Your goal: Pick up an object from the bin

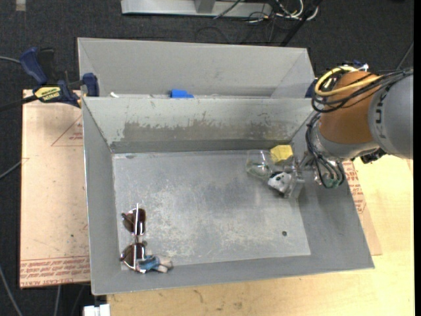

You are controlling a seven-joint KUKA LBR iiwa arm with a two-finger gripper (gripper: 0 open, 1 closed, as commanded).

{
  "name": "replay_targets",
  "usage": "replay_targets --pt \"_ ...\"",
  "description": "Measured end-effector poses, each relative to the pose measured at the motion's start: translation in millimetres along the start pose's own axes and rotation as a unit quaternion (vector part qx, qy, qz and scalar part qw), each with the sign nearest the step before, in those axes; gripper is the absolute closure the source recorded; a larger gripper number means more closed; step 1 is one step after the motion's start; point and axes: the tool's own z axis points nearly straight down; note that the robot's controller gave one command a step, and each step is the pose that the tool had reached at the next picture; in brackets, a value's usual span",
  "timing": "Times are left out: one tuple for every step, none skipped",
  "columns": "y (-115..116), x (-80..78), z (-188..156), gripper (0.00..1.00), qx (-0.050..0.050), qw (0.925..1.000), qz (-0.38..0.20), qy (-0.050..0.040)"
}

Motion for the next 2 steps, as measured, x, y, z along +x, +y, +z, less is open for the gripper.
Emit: replay_targets --pt "0.1 0.4 -1.6 1.0 0.0 1.0 0.0 0.0009" --pt "0.3 2.0 -10.0 1.0 0.0 1.0 -0.001 0.004"
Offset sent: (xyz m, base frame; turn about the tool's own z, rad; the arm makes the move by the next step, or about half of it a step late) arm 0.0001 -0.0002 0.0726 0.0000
